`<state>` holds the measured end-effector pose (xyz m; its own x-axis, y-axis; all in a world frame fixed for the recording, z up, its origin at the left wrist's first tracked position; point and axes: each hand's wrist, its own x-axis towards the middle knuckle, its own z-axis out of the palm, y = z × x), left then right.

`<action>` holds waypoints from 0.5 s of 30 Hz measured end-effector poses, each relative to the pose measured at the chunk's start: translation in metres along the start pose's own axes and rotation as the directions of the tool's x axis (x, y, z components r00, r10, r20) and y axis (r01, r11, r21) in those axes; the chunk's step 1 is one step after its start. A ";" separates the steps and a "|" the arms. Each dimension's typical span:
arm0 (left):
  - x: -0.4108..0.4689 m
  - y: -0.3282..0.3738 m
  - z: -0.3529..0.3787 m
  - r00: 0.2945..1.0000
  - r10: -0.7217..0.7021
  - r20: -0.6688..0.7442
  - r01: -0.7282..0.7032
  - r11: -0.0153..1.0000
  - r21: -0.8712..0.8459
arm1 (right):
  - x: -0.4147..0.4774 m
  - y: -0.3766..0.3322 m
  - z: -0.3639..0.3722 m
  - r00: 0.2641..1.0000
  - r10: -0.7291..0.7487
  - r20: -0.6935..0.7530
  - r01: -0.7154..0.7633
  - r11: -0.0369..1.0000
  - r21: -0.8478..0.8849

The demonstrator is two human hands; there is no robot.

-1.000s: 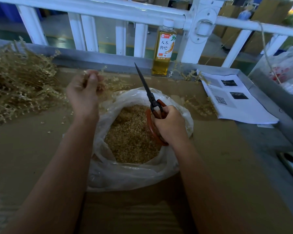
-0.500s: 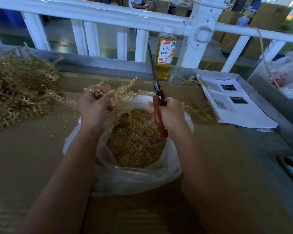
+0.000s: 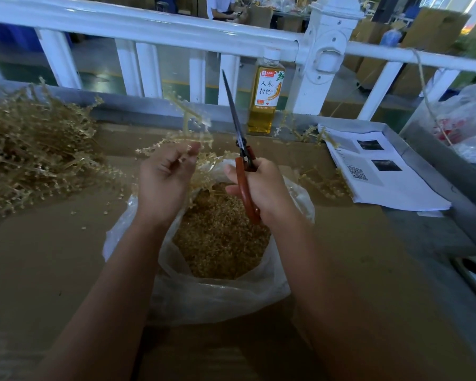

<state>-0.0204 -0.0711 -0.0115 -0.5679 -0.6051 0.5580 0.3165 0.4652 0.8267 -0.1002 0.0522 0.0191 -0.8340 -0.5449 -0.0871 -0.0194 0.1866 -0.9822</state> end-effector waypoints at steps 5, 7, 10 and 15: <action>-0.002 0.009 0.007 0.968 0.115 0.222 -0.168 0.957 0.235 | -0.004 -0.004 -0.005 1.000 0.008 -0.026 -0.005 0.993 0.121; -0.002 0.013 0.010 0.920 0.173 0.351 -0.278 0.920 0.276 | -0.005 -0.005 -0.005 1.000 0.008 -0.028 -0.003 0.986 0.168; -0.005 0.019 0.012 0.899 0.112 0.424 -0.212 0.958 0.196 | -0.005 -0.006 -0.004 0.993 0.007 -0.121 0.020 0.976 0.219; 0.003 0.019 0.009 0.970 -0.195 0.147 0.191 0.981 0.045 | -0.004 -0.010 -0.012 0.977 0.064 -0.202 0.006 0.945 0.327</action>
<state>-0.0223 -0.0580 0.0054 -0.7242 -0.5826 0.3689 0.1679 0.3699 0.9138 -0.1026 0.0622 0.0316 -0.9277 -0.3555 -0.1140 0.1570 -0.0945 -0.9831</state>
